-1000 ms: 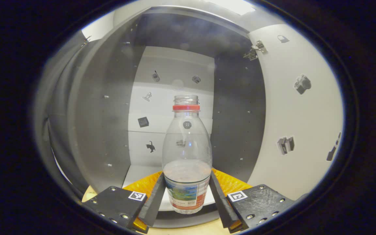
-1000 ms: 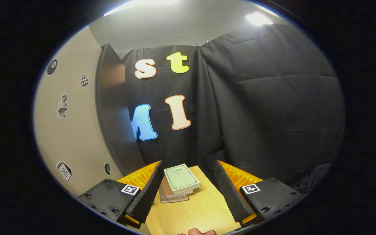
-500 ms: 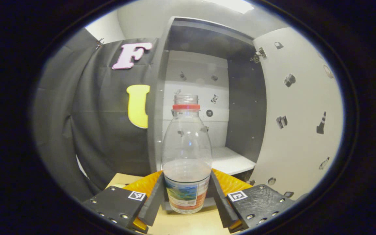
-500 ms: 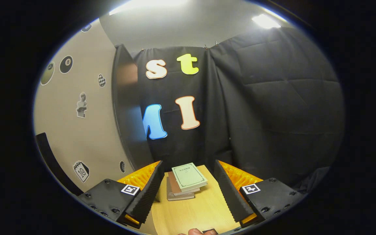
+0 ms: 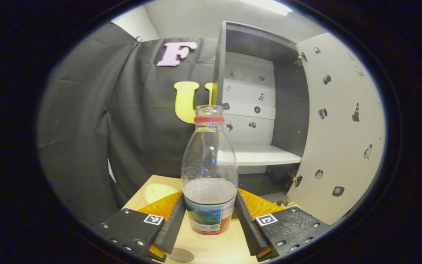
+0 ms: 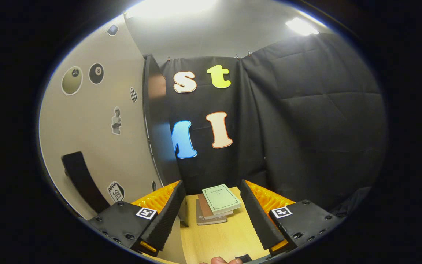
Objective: Open the cabinet door with the right hand, grasp the bottle in the cabinet with the left hand and place it on the coaster, then close the cabinet door with the right hand.
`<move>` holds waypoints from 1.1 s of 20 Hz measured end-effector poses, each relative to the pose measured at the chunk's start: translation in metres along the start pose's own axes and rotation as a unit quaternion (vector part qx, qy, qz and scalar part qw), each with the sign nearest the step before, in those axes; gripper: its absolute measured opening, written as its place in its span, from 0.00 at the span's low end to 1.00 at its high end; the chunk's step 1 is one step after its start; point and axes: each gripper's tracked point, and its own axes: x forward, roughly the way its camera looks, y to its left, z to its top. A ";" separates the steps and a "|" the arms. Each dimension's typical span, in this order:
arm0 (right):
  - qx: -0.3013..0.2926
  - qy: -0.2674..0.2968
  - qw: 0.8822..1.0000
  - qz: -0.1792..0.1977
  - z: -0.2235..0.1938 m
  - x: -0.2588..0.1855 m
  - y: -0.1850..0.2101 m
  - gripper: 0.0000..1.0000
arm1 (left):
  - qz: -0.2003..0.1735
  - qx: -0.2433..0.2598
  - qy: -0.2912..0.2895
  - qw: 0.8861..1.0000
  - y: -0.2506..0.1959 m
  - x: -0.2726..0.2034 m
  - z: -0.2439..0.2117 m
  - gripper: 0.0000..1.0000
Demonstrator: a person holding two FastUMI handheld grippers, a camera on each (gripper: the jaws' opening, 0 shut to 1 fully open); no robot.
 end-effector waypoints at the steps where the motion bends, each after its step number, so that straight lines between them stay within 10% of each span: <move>1: -0.003 0.002 1.000 0.001 -0.004 -0.003 0.002 0.92 | 0.005 0.002 -0.001 1.000 0.009 -0.006 -0.008 0.73; 22: -0.050 0.074 0.995 -0.044 -0.046 -0.034 0.019 0.98 | 0.061 0.034 0.027 0.997 0.085 -0.006 -0.222 0.76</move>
